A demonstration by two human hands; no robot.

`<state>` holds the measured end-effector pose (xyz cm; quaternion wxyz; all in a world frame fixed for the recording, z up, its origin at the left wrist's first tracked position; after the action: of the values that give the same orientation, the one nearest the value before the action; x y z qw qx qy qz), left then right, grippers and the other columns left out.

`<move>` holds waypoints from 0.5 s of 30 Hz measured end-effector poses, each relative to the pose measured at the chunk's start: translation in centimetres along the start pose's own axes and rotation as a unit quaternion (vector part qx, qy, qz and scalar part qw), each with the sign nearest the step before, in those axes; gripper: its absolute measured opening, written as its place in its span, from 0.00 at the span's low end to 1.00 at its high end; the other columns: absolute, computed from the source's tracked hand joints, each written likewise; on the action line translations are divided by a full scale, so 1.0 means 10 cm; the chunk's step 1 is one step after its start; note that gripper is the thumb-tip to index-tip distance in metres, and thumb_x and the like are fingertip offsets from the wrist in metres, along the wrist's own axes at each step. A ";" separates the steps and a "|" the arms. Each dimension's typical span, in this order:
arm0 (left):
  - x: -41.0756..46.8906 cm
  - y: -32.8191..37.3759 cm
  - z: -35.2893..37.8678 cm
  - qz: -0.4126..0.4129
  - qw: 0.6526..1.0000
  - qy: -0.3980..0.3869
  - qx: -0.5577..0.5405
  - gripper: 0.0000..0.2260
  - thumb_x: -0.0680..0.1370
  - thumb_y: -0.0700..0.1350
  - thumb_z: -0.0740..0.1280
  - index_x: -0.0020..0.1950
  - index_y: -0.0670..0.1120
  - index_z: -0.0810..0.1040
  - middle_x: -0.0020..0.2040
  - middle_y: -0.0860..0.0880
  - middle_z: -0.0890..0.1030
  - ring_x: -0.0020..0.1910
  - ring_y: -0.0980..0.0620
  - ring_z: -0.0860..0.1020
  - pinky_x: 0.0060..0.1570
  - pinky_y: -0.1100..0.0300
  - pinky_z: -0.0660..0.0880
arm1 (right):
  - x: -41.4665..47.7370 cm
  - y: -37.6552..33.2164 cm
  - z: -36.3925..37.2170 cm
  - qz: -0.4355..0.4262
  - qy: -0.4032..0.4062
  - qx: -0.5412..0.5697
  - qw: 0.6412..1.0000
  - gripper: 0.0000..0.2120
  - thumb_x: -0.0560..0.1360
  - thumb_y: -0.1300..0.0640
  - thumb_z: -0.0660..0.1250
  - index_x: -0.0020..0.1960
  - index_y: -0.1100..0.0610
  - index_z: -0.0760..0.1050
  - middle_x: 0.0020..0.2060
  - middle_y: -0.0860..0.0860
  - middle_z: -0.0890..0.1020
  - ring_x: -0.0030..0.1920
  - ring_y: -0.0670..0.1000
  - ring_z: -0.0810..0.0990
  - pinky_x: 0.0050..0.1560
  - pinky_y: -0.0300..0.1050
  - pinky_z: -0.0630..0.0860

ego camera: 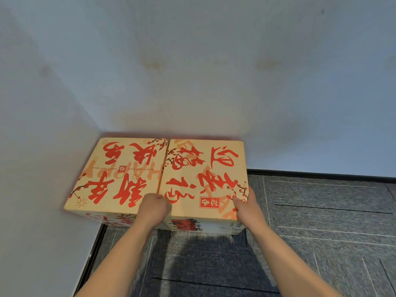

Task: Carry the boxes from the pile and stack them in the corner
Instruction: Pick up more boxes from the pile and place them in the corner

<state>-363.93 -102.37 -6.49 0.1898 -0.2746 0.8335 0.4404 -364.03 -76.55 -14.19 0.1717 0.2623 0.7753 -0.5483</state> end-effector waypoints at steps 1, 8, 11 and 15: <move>-0.03 0.02 0.01 0.000 1.000 -0.004 -0.006 0.12 0.79 0.35 0.60 0.36 0.43 0.72 0.32 0.48 0.67 0.30 0.52 0.64 0.30 0.58 0.56 | 0.02 0.02 -0.01 0.000 0.003 -0.010 1.000 0.16 0.83 0.51 0.65 0.67 0.43 0.63 0.57 0.44 0.80 0.51 0.44 0.82 0.43 0.45 0.80; -0.48 0.56 -0.04 0.045 0.995 -0.022 -0.089 0.16 0.83 0.42 0.61 0.70 0.44 0.76 0.66 0.47 0.78 0.58 0.50 0.77 0.53 0.57 0.78 | -0.26 -0.36 -0.20 -0.017 0.039 -0.024 0.999 0.05 0.79 0.46 0.65 0.53 0.45 0.72 0.51 0.50 0.84 0.43 0.51 0.88 0.43 0.57 0.86; -0.84 0.99 -0.26 0.047 0.990 -0.043 -0.128 0.12 0.83 0.43 0.62 0.64 0.45 0.80 0.59 0.47 0.82 0.55 0.49 0.81 0.58 0.48 0.80 | -0.85 -1.10 -0.38 -0.030 0.017 -0.002 0.999 0.16 0.85 0.50 0.63 0.72 0.50 0.71 0.60 0.45 0.82 0.50 0.44 0.85 0.45 0.46 0.82; -1.56 1.86 -0.76 0.056 0.980 -0.075 -0.175 0.09 0.83 0.42 0.63 0.59 0.46 0.82 0.54 0.46 0.85 0.53 0.47 0.84 0.56 0.49 0.82 | -1.68 -2.16 -0.86 -0.050 0.014 0.065 0.997 0.18 0.86 0.50 0.61 0.75 0.49 0.69 0.65 0.47 0.80 0.53 0.45 0.83 0.51 0.46 0.83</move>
<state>-363.94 -95.58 18.03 0.1756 -0.2226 0.7409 0.6088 -363.18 -77.74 14.43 0.1162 0.2413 0.7527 -0.6015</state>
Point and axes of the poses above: each hand's wrist, its own x-axis towards the middle knuckle, its own z-axis out of the palm, y = z × x, the point moved 1 cm from there along x, towards the middle knuckle
